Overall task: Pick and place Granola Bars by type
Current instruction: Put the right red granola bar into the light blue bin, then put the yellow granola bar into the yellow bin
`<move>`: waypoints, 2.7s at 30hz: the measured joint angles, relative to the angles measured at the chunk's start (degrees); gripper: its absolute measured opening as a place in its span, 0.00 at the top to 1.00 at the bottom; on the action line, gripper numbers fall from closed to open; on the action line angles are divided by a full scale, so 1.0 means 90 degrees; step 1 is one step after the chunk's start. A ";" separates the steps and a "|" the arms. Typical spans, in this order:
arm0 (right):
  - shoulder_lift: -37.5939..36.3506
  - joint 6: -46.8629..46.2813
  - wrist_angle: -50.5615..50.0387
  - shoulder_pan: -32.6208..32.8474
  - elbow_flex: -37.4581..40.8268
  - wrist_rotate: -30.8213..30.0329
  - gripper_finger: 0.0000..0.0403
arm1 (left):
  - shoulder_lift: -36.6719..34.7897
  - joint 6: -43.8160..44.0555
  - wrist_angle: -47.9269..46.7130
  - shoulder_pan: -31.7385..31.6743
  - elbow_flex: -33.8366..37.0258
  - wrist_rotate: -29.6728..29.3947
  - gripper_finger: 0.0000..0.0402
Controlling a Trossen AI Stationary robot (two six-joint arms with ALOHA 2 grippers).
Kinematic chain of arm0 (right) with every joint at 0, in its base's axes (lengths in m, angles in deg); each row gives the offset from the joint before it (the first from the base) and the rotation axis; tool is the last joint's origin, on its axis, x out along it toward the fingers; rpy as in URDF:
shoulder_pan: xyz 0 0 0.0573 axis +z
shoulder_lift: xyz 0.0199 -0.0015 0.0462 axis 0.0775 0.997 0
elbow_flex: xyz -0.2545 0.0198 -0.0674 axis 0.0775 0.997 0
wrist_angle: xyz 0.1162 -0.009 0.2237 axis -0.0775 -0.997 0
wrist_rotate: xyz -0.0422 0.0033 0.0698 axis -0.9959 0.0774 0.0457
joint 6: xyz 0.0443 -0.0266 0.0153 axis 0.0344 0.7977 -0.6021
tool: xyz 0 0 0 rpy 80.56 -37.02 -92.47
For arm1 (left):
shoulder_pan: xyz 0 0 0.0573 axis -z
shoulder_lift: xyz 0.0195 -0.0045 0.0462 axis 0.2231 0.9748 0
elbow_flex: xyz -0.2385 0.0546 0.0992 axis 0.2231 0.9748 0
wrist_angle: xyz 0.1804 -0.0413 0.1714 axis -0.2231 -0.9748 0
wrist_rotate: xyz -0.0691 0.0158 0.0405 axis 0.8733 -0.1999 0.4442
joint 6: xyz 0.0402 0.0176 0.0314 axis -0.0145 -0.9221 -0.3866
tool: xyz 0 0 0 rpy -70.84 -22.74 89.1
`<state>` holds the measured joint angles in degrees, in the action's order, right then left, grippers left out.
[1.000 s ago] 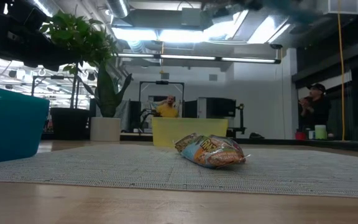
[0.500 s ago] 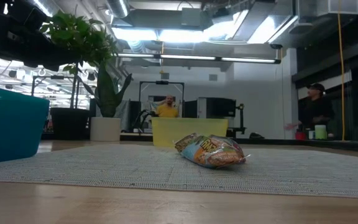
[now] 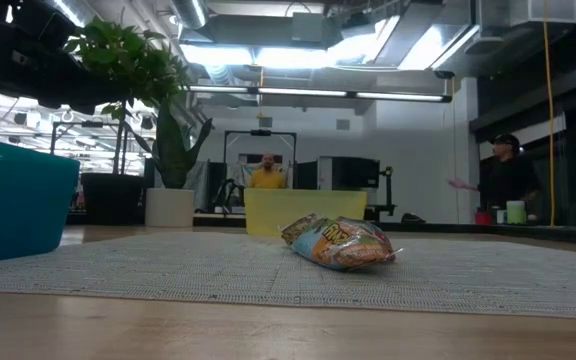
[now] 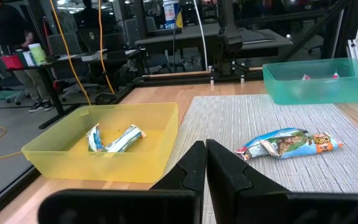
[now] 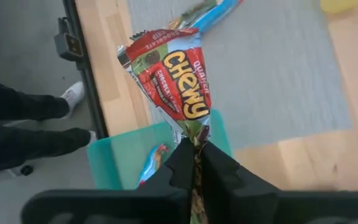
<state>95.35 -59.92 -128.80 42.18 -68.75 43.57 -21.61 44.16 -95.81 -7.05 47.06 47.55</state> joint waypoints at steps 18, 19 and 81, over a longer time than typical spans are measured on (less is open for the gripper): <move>-0.0021 -0.2591 0.0019 0.1223 0.0956 -0.0096 0.92 | 0.0002 0.0000 0.0000 0.0000 0.0000 0.0002 0.99; -0.0021 -0.2682 0.0021 0.1243 0.1138 -0.0072 0.91 | 0.0002 0.0000 0.0000 -0.0002 0.0000 0.0002 0.99; -0.0638 -0.1106 0.3863 0.0684 0.5317 0.0838 0.88 | 0.0001 0.0000 -0.0002 0.0000 0.0000 0.0000 0.98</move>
<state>89.60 -69.88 -94.04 48.34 -20.90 51.11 -21.60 44.16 -95.84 -7.05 47.06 47.55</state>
